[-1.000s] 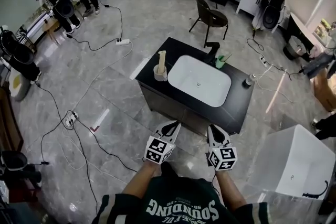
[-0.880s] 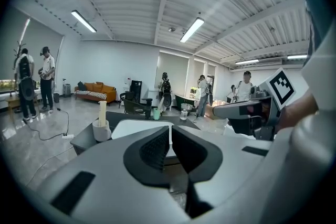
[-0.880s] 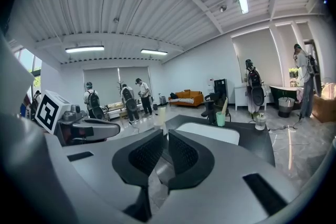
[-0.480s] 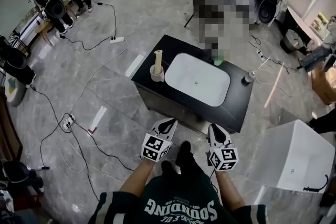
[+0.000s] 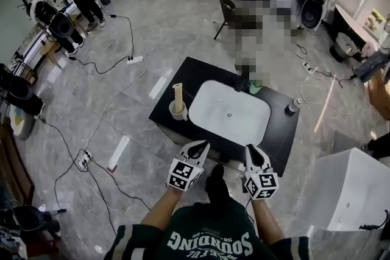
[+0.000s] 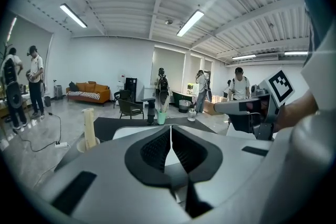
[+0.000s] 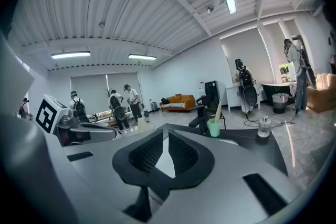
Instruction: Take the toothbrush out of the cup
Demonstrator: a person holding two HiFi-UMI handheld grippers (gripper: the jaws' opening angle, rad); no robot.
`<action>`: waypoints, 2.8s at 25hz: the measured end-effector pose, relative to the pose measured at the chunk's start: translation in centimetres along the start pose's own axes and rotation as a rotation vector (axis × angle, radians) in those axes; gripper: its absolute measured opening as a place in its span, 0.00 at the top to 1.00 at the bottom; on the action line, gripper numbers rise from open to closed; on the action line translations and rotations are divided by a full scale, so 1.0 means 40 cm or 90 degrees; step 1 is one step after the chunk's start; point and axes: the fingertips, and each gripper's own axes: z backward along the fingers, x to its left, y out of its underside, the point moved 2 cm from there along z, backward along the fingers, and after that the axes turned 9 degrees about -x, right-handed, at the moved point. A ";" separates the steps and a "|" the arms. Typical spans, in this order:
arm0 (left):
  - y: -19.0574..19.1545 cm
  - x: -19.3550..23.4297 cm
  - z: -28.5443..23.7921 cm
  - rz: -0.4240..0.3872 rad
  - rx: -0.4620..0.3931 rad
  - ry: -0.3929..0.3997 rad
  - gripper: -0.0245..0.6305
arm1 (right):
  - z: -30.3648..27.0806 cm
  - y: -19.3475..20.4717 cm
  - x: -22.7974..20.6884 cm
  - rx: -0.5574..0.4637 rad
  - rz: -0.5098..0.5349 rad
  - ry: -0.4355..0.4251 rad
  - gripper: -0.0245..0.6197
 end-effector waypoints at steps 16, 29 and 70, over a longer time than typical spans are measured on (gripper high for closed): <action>-0.104 0.178 -0.467 -0.002 0.025 0.021 0.94 | -0.394 -0.101 -0.310 0.025 0.002 0.013 0.89; -0.107 0.223 -0.621 0.006 0.045 0.078 0.94 | -0.497 -0.097 -0.454 0.037 0.011 0.113 0.89; -0.033 0.314 -0.621 0.054 0.068 0.071 0.94 | -0.732 -0.187 -0.679 0.067 0.054 0.218 0.87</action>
